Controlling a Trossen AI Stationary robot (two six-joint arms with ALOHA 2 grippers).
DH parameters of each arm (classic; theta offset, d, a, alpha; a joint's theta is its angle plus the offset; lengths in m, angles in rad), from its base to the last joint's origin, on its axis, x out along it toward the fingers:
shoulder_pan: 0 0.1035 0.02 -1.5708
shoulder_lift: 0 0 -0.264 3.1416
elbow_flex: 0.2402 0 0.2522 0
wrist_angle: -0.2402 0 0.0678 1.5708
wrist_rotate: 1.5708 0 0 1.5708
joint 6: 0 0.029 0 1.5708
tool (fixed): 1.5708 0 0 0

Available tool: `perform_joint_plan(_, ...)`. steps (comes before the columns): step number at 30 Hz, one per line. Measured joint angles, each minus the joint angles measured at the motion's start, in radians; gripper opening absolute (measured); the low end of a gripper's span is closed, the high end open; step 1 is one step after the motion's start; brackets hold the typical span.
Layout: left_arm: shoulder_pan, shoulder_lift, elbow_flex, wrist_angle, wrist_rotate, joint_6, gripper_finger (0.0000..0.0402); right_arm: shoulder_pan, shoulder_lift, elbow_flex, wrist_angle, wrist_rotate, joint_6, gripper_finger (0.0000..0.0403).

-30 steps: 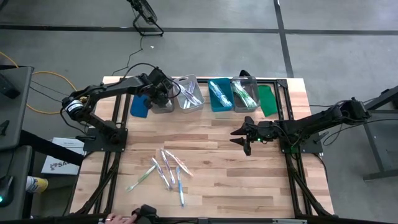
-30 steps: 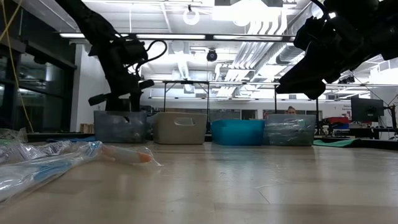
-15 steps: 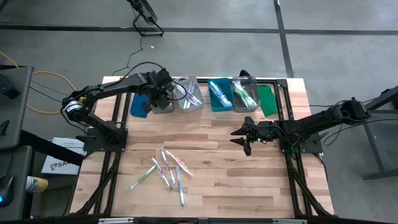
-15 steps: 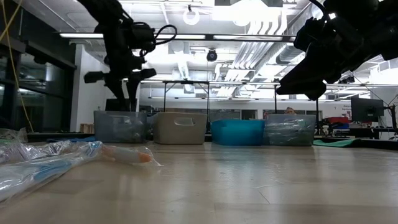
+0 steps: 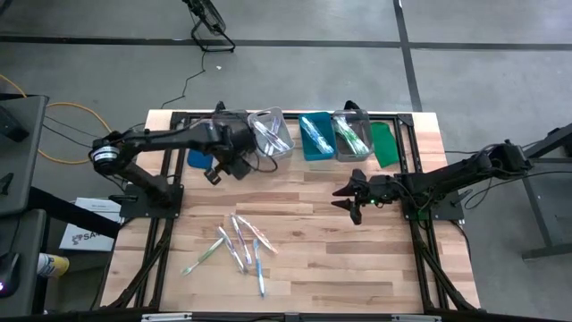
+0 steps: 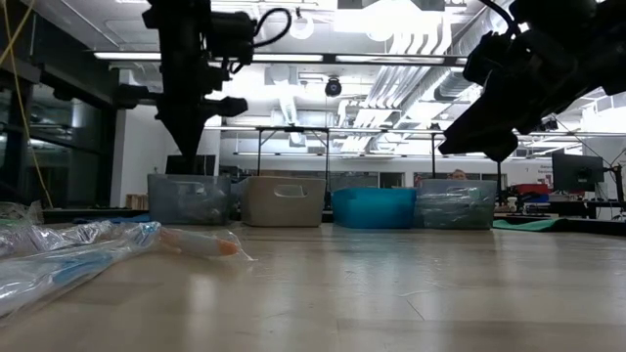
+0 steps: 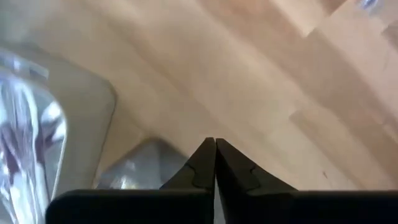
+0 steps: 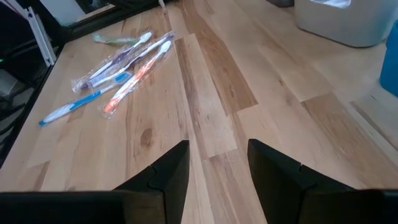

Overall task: Pick & Place Toothbrushes
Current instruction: Put the orange toothbrush into the left black bin

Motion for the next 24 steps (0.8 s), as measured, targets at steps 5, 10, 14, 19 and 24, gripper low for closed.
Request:
perform_joint_plan(5, -0.134, 0.0, 0.0, 0.005, 0.0, -0.086, 0.0002, 0.014, 0.0, 0.0, 0.0, 0.0, 0.0, 0.0155)
perform_joint_plan(10, -0.268, 0.0, 0.0, 0.012, 0.0, -0.167, 0.0001, 0.017, 0.0, 0.0, 0.0, 0.001, 0.0, 0.0155)
perform_joint_plan(14, -0.361, 0.0, -0.001, 0.029, 0.003, -0.24, 0.0001, 0.017, 0.0, 0.0, 0.001, 0.001, 0.0, 0.0155)
perform_joint_plan(19, -0.458, 0.0, -0.001, 0.08, 0.029, -0.288, 0.0001, 0.017, 0.0, 0.0, 0.001, 0.001, 0.016, 0.0155)
perform_joint_plan(24, -0.531, 0.0, -0.001, 0.13, 0.03, -0.291, 0.0007, 0.02, 0.0, 0.0, 0.001, -0.024, 0.025, 0.0155)
